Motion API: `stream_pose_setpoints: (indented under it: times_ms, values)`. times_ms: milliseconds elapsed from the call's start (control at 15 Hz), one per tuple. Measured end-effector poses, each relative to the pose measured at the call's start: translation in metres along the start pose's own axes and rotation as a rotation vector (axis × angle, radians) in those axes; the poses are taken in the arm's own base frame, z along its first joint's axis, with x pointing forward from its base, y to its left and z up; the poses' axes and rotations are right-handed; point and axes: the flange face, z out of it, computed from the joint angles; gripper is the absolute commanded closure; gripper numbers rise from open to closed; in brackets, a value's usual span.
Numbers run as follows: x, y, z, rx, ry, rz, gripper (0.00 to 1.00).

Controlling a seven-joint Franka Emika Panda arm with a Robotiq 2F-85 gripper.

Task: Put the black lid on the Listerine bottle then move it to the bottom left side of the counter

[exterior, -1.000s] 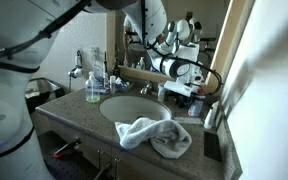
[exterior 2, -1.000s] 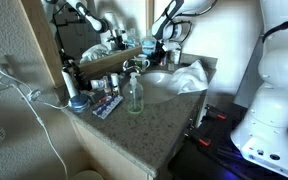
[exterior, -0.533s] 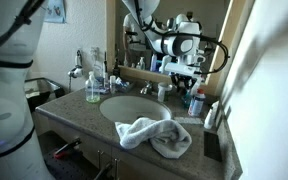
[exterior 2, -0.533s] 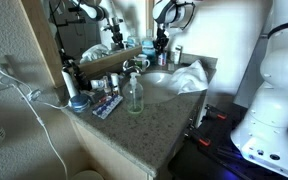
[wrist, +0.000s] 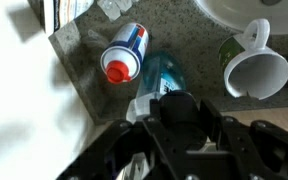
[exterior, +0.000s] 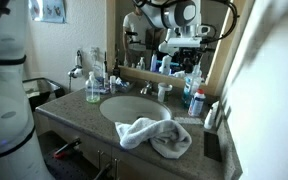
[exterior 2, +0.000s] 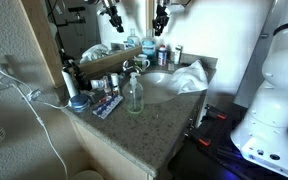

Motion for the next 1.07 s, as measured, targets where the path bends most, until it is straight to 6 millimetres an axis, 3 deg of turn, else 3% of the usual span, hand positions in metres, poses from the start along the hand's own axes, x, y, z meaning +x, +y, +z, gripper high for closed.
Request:
stream_pose_setpoints:
  times_ms: [267,467,1067]
  values:
    - [0.023,0.008,-0.035,-0.026,0.075,-0.002,0.81]
    - [0.040,0.012,-0.043,-0.040,0.109,-0.004,0.81]
    - [0.075,0.013,-0.006,-0.043,0.071,-0.015,0.81]
